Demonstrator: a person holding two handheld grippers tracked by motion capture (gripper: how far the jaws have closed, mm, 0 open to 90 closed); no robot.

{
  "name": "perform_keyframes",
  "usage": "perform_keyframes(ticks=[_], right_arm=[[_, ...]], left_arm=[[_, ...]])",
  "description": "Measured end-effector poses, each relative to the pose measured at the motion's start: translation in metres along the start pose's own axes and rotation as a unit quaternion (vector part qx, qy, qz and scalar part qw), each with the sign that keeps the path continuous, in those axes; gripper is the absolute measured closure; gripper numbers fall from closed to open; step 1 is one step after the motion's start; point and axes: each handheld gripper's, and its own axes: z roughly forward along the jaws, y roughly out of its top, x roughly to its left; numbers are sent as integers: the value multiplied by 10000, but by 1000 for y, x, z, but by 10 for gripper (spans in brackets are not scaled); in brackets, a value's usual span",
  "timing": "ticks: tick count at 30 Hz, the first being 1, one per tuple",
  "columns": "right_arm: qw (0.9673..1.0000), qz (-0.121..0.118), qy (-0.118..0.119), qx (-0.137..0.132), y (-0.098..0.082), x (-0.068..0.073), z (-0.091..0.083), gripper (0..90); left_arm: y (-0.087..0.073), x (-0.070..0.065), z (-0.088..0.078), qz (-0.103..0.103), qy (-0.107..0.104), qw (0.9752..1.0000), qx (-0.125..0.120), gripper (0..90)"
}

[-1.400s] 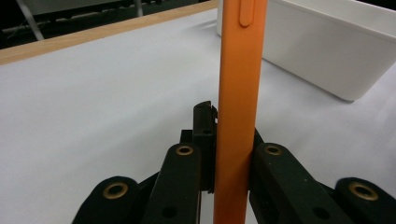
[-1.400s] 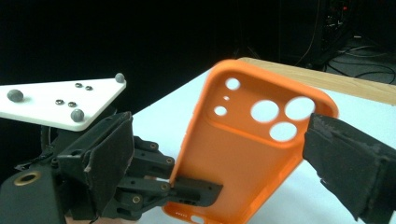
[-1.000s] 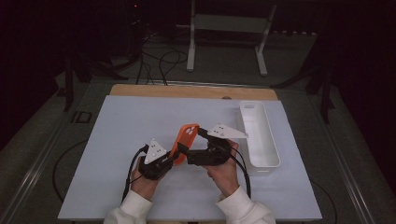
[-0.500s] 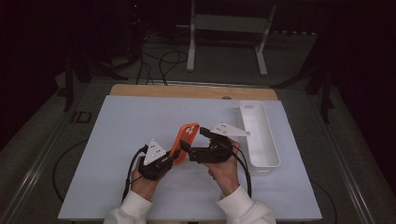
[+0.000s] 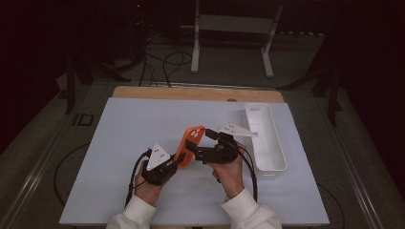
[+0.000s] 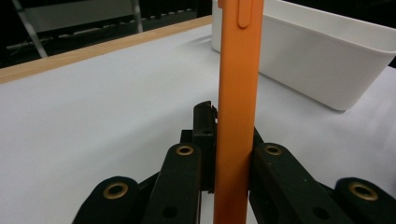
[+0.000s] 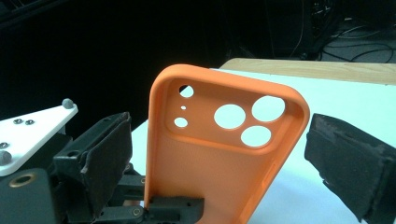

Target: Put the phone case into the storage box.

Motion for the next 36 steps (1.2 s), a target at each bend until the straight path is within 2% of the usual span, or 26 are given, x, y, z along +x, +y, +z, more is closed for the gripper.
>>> perform_keyframes(ticks=[14,36], right_arm=[[9999,104,15,-20,0,0,3,74],[9997,217,61,7,1,0,5,80]], left_arm=[[1,-3,-1,27,-13,9999,-101,853],[0,-5,0,93,-52,9999,-62,853]])
